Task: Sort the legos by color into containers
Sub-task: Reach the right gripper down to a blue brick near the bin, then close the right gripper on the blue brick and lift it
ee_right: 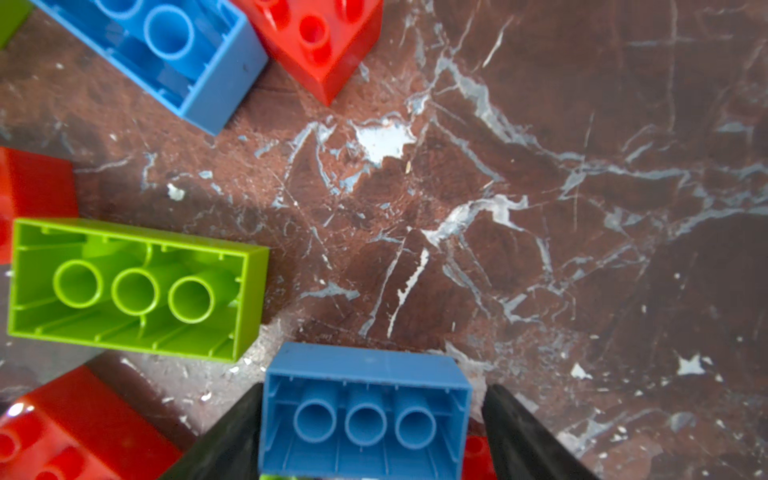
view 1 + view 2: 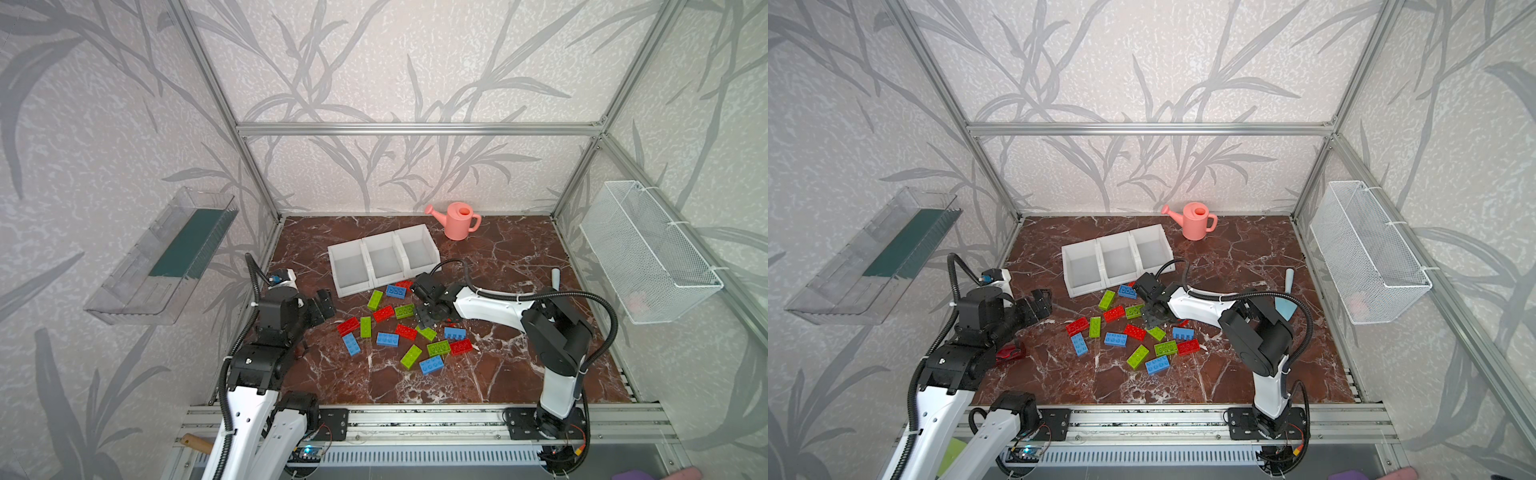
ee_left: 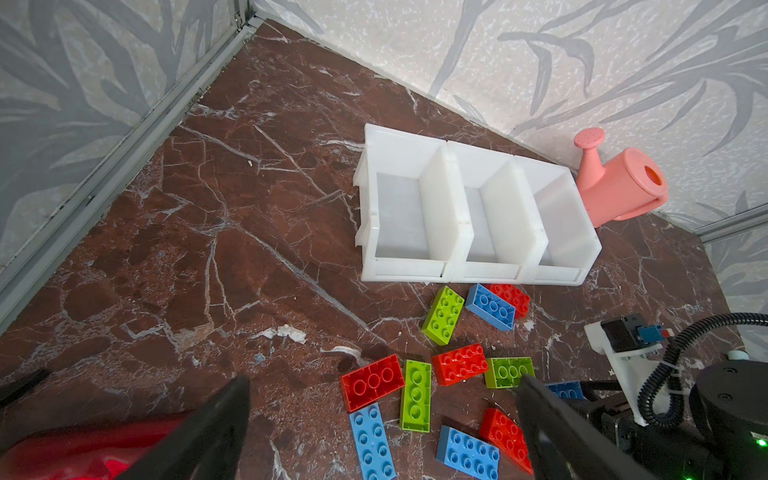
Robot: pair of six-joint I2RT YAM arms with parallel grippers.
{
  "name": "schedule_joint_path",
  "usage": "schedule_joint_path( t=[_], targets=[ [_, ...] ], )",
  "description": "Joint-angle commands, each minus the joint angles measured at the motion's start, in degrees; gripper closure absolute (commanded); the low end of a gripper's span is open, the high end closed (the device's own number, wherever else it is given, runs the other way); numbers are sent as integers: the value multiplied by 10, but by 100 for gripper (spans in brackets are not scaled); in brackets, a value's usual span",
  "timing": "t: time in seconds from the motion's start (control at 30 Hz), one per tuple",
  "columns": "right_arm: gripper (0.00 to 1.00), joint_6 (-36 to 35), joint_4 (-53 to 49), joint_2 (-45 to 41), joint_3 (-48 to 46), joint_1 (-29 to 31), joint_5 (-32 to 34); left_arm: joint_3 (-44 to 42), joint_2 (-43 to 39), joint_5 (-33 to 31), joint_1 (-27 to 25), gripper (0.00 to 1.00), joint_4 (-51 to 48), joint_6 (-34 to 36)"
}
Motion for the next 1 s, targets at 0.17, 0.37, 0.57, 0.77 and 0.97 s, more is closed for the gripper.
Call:
schedule_joint_path(
  t=[0.17, 0.37, 0.57, 0.77, 0.97],
  targets=[
    [40, -2, -26, 15, 25, 2, -3, -10, 2, 6, -1, 1, 0, -6],
    [45, -2, -34, -1, 25, 3, -1, -11, -5, 7, -2, 1, -1, -6],
    [46, -15, -57, -41, 34, 1, 8, -13, -10, 7, -1, 1, -1, -6],
    [46, -33, -89, -61, 79, -12, -14, -14, -10, 13, -1, 1, 1, -6],
    [47, -52, -66, -57, 119, -38, -35, -15, -6, 17, -1, 1, 2, -6]
  ],
)
